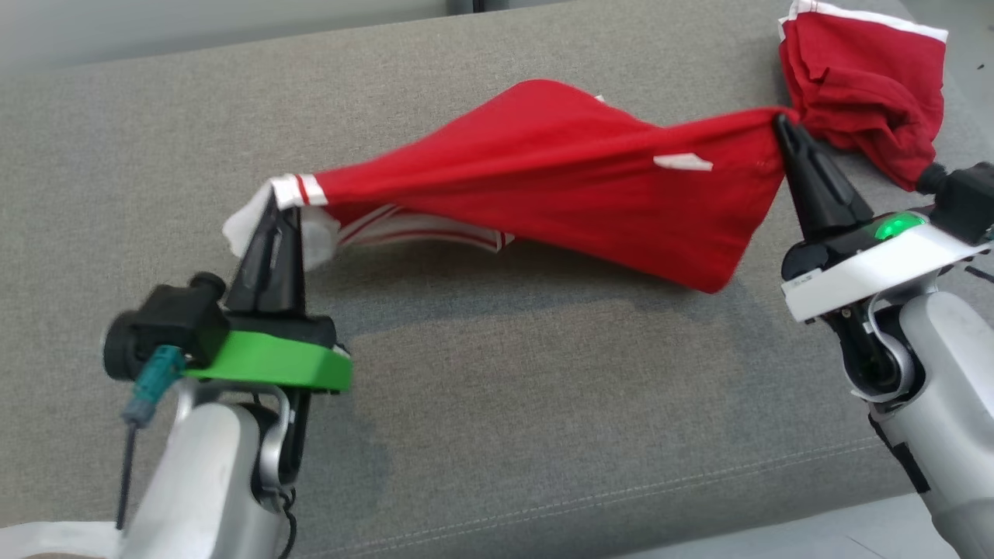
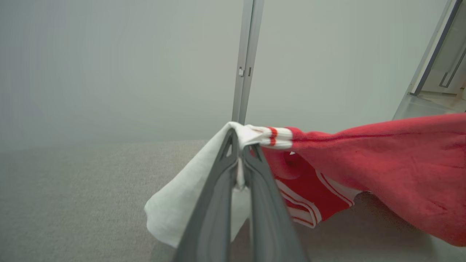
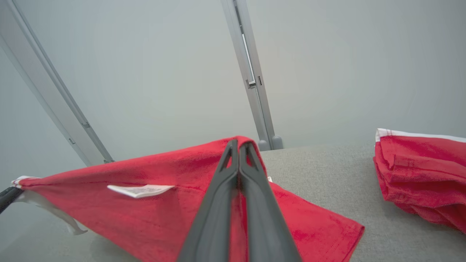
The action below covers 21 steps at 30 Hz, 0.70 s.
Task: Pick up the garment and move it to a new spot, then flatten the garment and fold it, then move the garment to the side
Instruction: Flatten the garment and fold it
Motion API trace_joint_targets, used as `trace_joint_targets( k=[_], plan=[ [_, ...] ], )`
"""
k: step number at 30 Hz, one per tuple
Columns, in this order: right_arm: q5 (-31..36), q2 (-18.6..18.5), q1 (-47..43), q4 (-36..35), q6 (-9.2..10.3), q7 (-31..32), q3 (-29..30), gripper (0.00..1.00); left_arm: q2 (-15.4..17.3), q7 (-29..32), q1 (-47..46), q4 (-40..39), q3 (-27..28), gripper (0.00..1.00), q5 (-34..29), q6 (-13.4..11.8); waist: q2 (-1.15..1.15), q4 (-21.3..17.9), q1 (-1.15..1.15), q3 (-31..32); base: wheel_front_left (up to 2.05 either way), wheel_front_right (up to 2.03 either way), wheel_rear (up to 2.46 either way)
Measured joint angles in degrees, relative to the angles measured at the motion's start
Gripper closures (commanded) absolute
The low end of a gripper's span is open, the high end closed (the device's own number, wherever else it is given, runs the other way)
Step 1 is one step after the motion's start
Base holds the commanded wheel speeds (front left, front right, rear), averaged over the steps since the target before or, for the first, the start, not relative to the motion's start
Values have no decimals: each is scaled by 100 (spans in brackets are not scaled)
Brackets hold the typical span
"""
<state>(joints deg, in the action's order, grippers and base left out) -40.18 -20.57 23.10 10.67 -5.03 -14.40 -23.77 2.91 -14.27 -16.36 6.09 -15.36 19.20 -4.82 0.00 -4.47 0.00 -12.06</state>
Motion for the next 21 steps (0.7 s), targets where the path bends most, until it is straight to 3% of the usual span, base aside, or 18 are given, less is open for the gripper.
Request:
trace_joint_targets(
  k=[6,12,16,21],
  plan=[
    [-120,33,-20,-1080,-102,-20,605,100,180,-24,-231,-1386,401,100,-354,-23,0,-100,0,200,0,0,0],
    [-112,-104,-167,-2130,-149,-22,1156,100,439,-48,-247,-2407,350,100,-704,8,0,-211,0,414,0,0,0],
    [-330,-154,-316,-2474,-151,-29,1233,100,528,54,-237,-2427,54,100,-571,219,0,-238,0,467,0,0,0],
    [-527,-276,-314,-1708,-153,343,536,100,733,848,-255,-1629,-44,100,-243,459,0,-187,0,363,0,0,0]
  ],
)
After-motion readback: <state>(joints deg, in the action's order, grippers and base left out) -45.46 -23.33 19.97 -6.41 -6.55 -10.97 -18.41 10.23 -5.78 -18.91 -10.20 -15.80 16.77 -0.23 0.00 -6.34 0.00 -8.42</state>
